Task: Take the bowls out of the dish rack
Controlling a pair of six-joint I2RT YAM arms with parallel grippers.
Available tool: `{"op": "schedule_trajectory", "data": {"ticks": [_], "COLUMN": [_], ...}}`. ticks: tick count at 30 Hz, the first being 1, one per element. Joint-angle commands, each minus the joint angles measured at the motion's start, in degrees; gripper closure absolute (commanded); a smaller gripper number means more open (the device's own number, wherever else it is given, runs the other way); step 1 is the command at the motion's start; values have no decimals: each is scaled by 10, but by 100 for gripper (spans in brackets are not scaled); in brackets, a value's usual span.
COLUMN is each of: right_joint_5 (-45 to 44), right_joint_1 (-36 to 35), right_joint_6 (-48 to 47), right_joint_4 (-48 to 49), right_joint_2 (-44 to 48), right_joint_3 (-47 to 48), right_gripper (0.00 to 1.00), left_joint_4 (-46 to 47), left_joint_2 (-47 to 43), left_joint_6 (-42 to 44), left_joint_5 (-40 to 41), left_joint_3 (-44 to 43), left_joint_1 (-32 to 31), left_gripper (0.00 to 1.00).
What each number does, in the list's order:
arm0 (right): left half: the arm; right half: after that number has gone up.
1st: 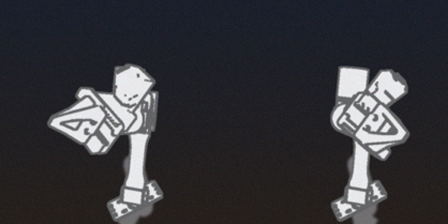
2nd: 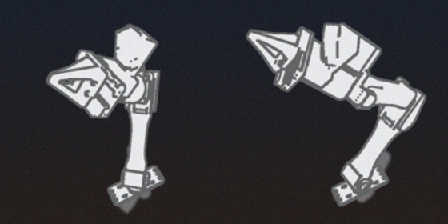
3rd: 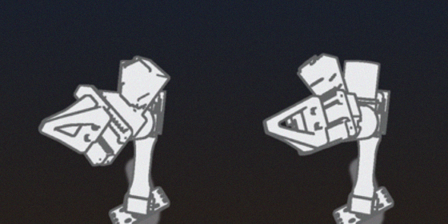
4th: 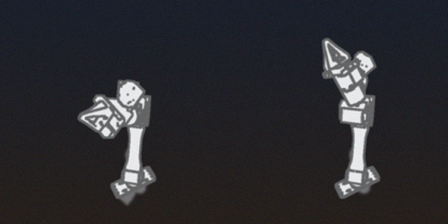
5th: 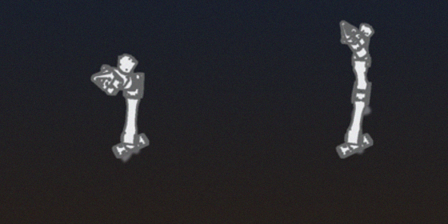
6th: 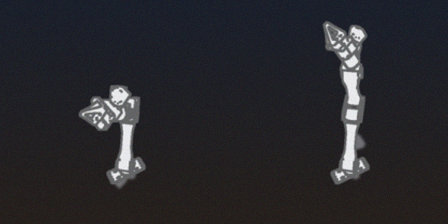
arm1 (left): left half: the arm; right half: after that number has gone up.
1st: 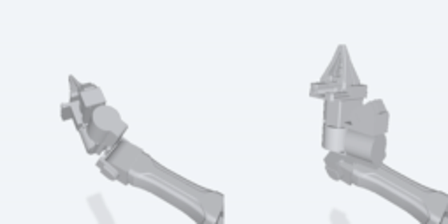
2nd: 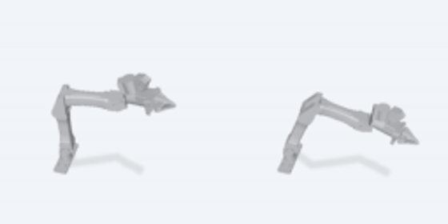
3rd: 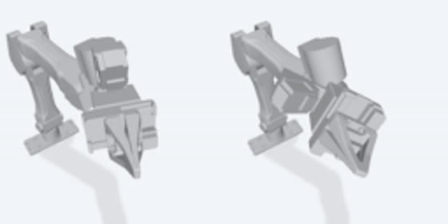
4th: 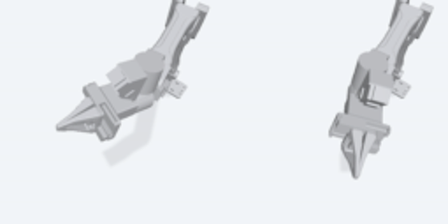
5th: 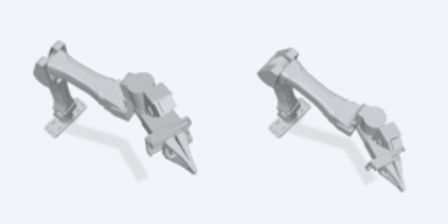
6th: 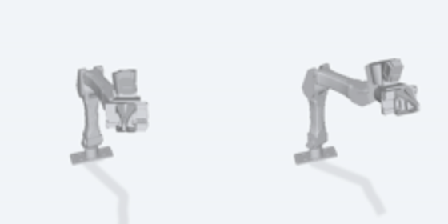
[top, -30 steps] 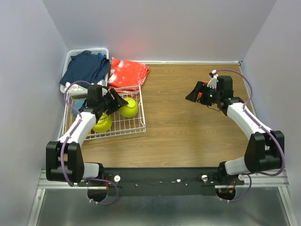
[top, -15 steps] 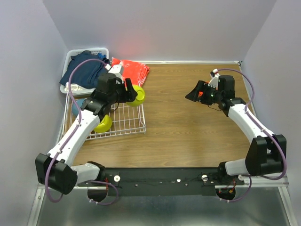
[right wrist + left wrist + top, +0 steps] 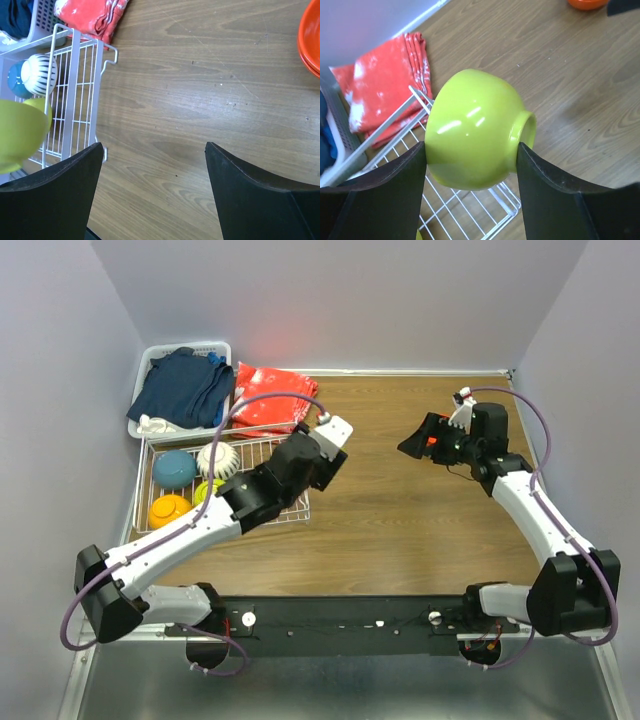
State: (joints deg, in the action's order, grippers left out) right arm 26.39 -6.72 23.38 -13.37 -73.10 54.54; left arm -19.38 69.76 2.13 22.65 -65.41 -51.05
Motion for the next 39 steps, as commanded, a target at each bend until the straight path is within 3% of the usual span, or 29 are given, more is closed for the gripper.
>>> {"op": "schedule_trajectory", "data": {"ticks": [1, 9, 16, 21, 26, 39], "right_joint_5": [-11, 6, 14, 29, 26, 9], "right_joint_1": [-4, -4, -4, -7, -24, -72], "right_joint_6": [-11, -11, -14, -20, -28, -57], "right_joint_4": [-23, -26, -52, -89, -118, -248], "right_joint_2": [22, 23, 23, 9, -21, -136], "right_joint_3": [-8, -8, 5, 26, 63, 195], "right_gripper": [10, 10, 10, 10, 10, 12], "left_joint_4": [122, 356, 570, 799, 1008, 1142], "left_joint_2": [8, 82, 200, 281, 355, 443], "left_joint_6": [145, 327, 499, 697, 842, 924], "left_joint_5": [146, 263, 295, 307, 282, 271], "left_joint_3": [47, 124, 168, 200, 222, 226], "left_joint_1": [-80, -186, -226, -245, -250, -253], "left_gripper": [57, 57, 60, 65, 67, 67]}}
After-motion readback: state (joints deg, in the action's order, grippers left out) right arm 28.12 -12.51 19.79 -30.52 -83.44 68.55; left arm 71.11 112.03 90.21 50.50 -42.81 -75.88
